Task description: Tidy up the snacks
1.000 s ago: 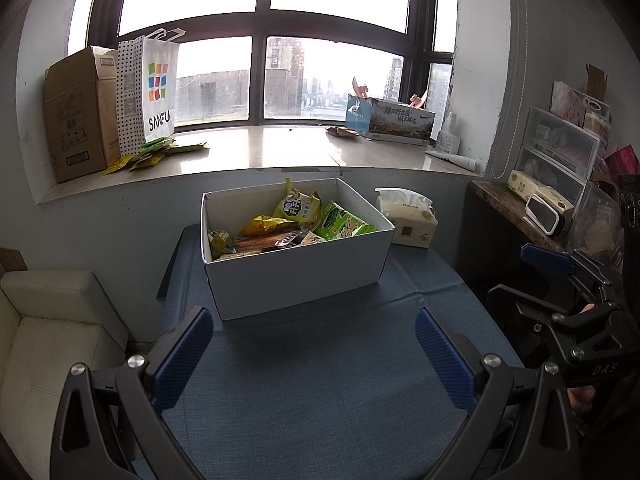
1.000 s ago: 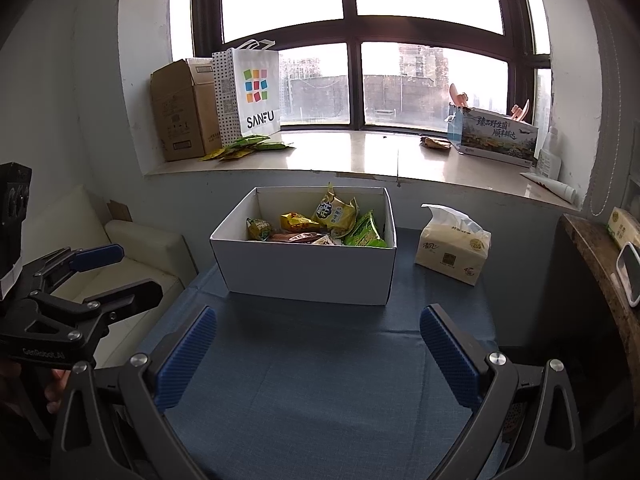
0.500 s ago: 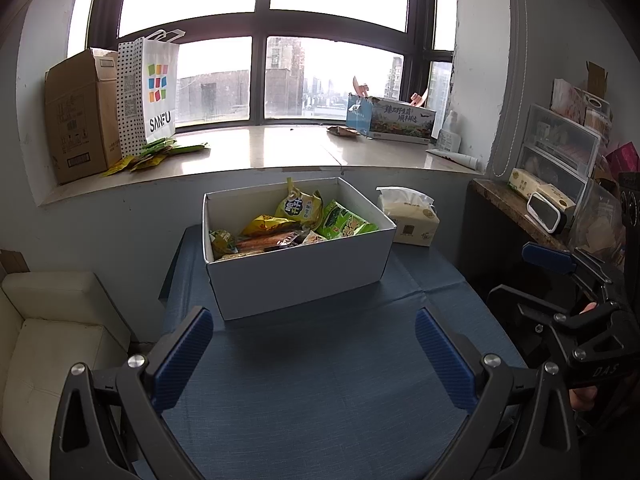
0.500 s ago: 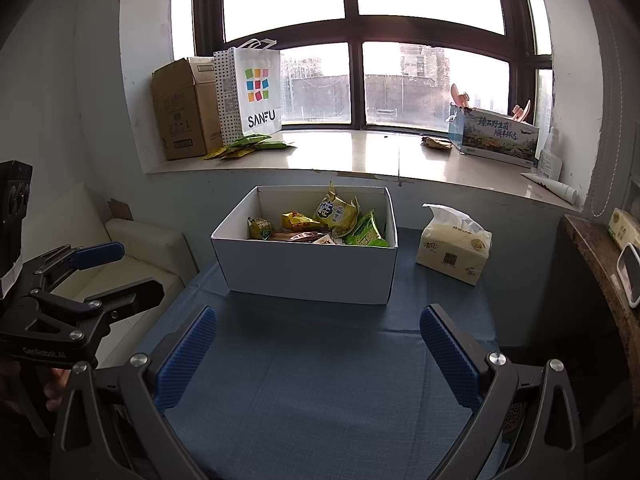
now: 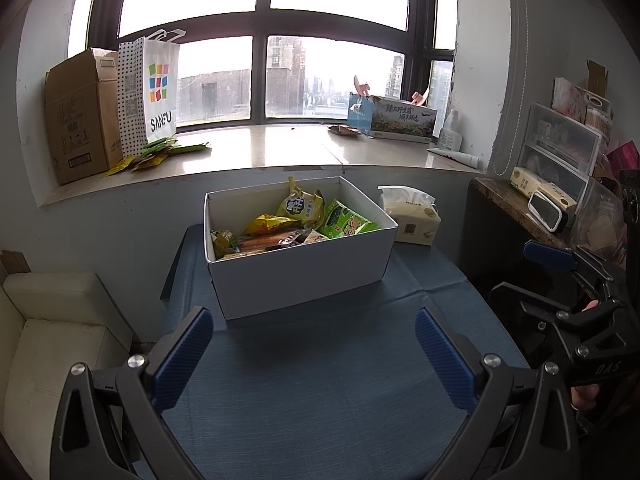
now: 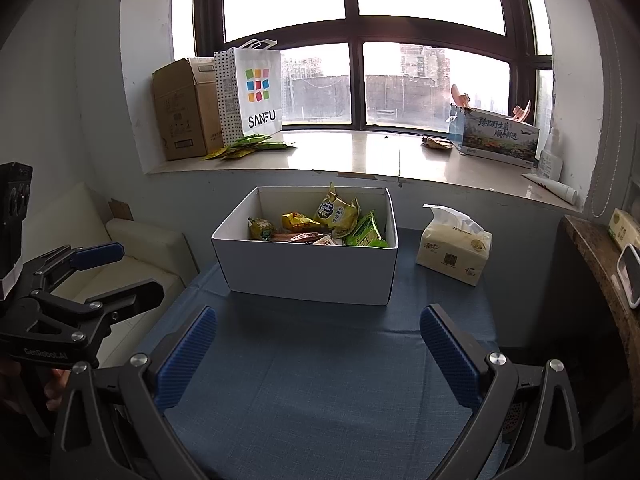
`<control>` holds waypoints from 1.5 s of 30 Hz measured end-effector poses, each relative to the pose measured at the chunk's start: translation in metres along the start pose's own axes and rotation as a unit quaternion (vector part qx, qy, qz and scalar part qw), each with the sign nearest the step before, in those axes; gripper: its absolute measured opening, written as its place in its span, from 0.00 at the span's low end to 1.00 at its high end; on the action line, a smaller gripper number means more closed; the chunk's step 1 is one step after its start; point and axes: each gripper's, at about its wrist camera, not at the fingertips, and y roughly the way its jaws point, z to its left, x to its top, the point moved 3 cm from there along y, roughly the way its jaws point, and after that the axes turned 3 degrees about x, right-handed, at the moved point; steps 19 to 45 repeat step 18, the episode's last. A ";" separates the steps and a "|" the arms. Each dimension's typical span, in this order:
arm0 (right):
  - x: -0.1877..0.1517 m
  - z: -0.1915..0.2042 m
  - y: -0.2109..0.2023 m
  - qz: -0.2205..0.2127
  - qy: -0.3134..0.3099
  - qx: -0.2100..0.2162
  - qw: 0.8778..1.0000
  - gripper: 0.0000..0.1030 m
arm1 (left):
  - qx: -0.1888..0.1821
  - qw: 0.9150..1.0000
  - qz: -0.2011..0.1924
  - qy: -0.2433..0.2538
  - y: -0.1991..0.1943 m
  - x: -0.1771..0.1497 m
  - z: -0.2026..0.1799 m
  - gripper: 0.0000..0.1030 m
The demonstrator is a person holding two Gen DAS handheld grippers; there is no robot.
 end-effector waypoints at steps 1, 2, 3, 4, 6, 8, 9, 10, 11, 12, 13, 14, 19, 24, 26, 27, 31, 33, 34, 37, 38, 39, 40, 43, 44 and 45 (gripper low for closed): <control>0.000 0.000 0.000 0.000 0.000 0.000 1.000 1.00 | 0.000 1.000 0.000 0.000 0.000 0.000 0.000 1.00; 0.000 0.000 0.000 0.000 0.000 -0.001 1.000 1.00 | 0.000 1.000 0.000 0.001 0.000 0.000 0.000 1.00; 0.000 0.000 0.000 0.000 0.000 -0.001 1.000 1.00 | -0.001 1.000 0.000 0.001 0.000 0.000 -0.001 1.00; 0.000 0.000 0.000 0.000 0.000 0.000 1.000 1.00 | -0.001 1.000 0.000 0.001 0.000 0.000 -0.001 1.00; 0.000 0.000 0.000 0.000 -0.001 0.000 1.000 1.00 | -0.001 1.000 0.000 0.001 0.000 0.000 -0.001 1.00; 0.000 0.000 -0.001 0.000 -0.001 0.000 1.000 1.00 | -0.001 1.000 0.001 0.002 0.001 0.000 0.000 1.00; 0.000 0.000 -0.001 0.000 -0.001 0.000 1.000 1.00 | 0.000 1.000 0.001 0.001 0.001 0.000 0.000 1.00; 0.000 -0.001 0.000 0.000 -0.001 0.000 1.000 1.00 | 0.000 1.000 0.001 0.001 0.001 0.000 0.000 1.00; 0.001 -0.001 0.000 0.001 -0.001 -0.001 1.000 1.00 | 0.000 1.000 0.001 0.001 0.001 0.000 0.000 1.00; 0.000 -0.001 0.000 0.001 -0.001 -0.001 1.000 1.00 | 0.000 1.000 0.001 0.002 0.001 0.000 0.000 1.00; 0.001 -0.001 0.000 0.001 -0.001 0.000 1.000 1.00 | -0.001 1.000 0.001 0.003 0.001 0.000 0.000 1.00; 0.001 -0.001 0.000 0.000 -0.001 -0.001 1.000 1.00 | -0.002 1.000 -0.001 0.003 0.000 0.000 0.000 1.00; 0.001 0.000 0.000 0.001 -0.002 0.000 1.000 1.00 | -0.017 1.000 -0.005 -0.004 -0.002 0.000 0.001 1.00; 0.001 0.000 0.000 0.001 -0.002 0.000 1.000 1.00 | -0.017 1.000 -0.005 -0.004 -0.002 0.000 0.001 1.00; 0.001 0.000 0.000 0.001 -0.002 0.000 1.000 1.00 | -0.017 1.000 -0.005 -0.004 -0.002 0.000 0.001 1.00; 0.001 0.000 0.000 0.001 -0.002 0.000 1.000 1.00 | -0.017 1.000 -0.005 -0.004 -0.002 0.000 0.001 1.00; 0.001 0.000 0.000 0.001 -0.002 0.000 1.000 1.00 | -0.017 1.000 -0.005 -0.004 -0.002 0.000 0.001 1.00; 0.001 0.000 0.000 0.001 -0.002 0.000 1.000 1.00 | -0.017 1.000 -0.005 -0.004 -0.002 0.000 0.001 1.00; 0.001 0.000 0.000 0.001 -0.002 0.000 1.000 1.00 | -0.017 1.000 -0.005 -0.004 -0.002 0.000 0.001 1.00; 0.001 0.000 0.000 0.001 -0.002 0.000 1.000 1.00 | -0.017 1.000 -0.005 -0.004 -0.002 0.000 0.001 1.00; 0.001 0.000 0.000 0.001 -0.002 0.000 1.000 1.00 | -0.017 1.000 -0.005 -0.004 -0.002 0.000 0.001 1.00; 0.001 0.000 0.000 0.001 -0.002 0.000 1.000 1.00 | -0.017 1.000 -0.005 -0.004 -0.002 0.000 0.001 1.00; 0.001 0.000 0.000 0.001 -0.002 0.000 1.000 1.00 | -0.017 1.000 -0.005 -0.004 -0.002 0.000 0.001 1.00; 0.001 0.000 0.000 0.001 -0.002 0.000 1.000 1.00 | -0.017 1.000 -0.005 -0.004 -0.002 0.000 0.001 1.00; 0.001 0.000 0.000 0.001 -0.002 0.000 1.000 1.00 | -0.017 1.000 -0.005 -0.004 -0.002 0.000 0.001 1.00; 0.001 0.000 0.000 0.001 -0.002 0.000 1.000 1.00 | -0.017 1.000 -0.005 -0.004 -0.002 0.000 0.001 1.00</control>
